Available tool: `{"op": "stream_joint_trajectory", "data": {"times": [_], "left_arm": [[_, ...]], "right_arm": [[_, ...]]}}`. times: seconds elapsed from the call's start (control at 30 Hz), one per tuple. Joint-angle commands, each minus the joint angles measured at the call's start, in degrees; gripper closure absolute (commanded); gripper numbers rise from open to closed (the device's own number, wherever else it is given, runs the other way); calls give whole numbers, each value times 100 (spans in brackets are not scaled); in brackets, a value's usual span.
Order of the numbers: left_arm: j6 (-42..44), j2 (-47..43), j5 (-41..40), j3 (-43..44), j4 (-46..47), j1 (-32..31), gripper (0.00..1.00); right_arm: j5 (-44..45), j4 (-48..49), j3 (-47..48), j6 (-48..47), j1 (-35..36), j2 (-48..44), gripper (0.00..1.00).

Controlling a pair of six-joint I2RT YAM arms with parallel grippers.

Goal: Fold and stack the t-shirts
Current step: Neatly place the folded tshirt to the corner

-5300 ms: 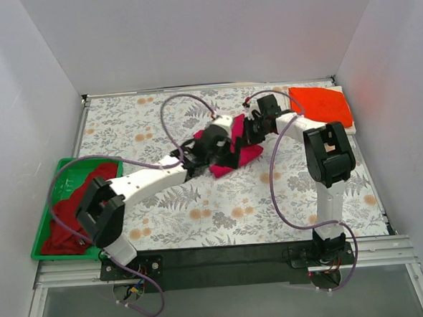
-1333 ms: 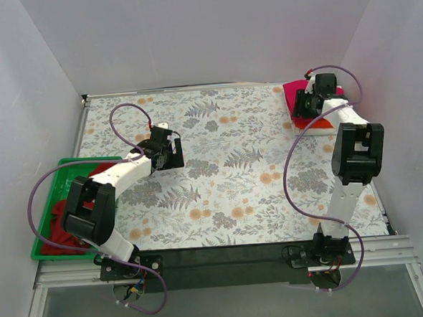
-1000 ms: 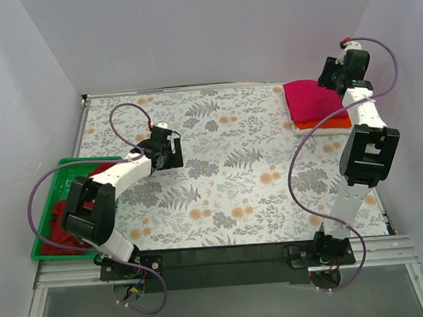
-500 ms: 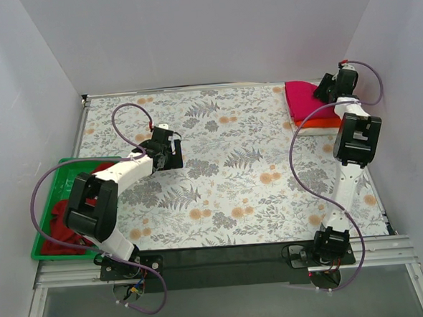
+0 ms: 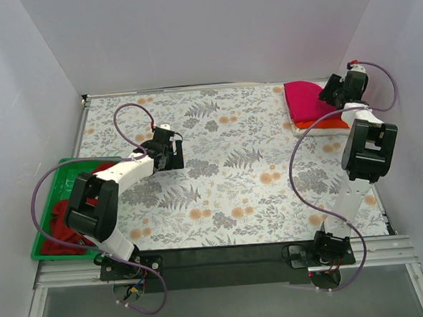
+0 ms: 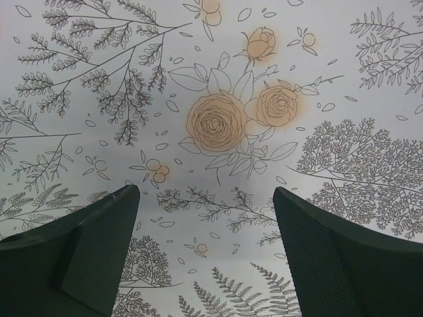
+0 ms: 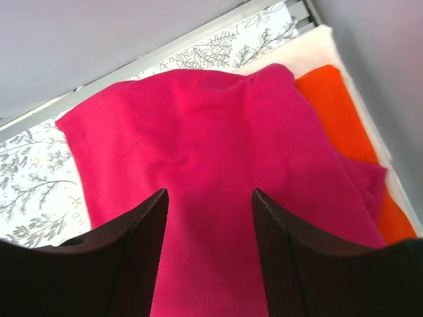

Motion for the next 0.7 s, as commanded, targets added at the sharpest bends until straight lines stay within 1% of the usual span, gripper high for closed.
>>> {"op": "stream_joint_trajectory", "data": {"times": [0.0, 0.03, 0.13, 0.3, 0.4, 0.53, 0.57, 0.63, 0.67], "left_arm": [[50, -365, -130, 19, 77, -47, 24], [41, -374, -130, 19, 85, -47, 24], [41, -444, -130, 10, 85, -47, 24], [50, -435, -130, 2, 77, -64, 24], [50, -487, -113, 19, 68, -73, 24], [32, -759, -113, 19, 68, -82, 24], [15, -830, -148, 28, 77, -73, 24], [-3, -1014, -166, 28, 85, -73, 24], [-29, -1189, -183, 28, 85, -82, 23]], "right_arm": [[384, 475, -620, -186, -24, -728, 48], [446, 501, -900, -203, -24, -782, 48], [490, 501, -1235, -186, -42, -835, 48], [429, 501, -1500, -80, -103, -669, 48], [350, 475, -1649, -115, -103, -852, 48], [227, 256, -1886, -133, -86, -1572, 47], [201, 151, -1939, -133, -68, -1930, 46], [78, -270, -2036, -142, -42, -2301, 45], [8, -411, -2071, -142, -42, -2686, 44]]}}
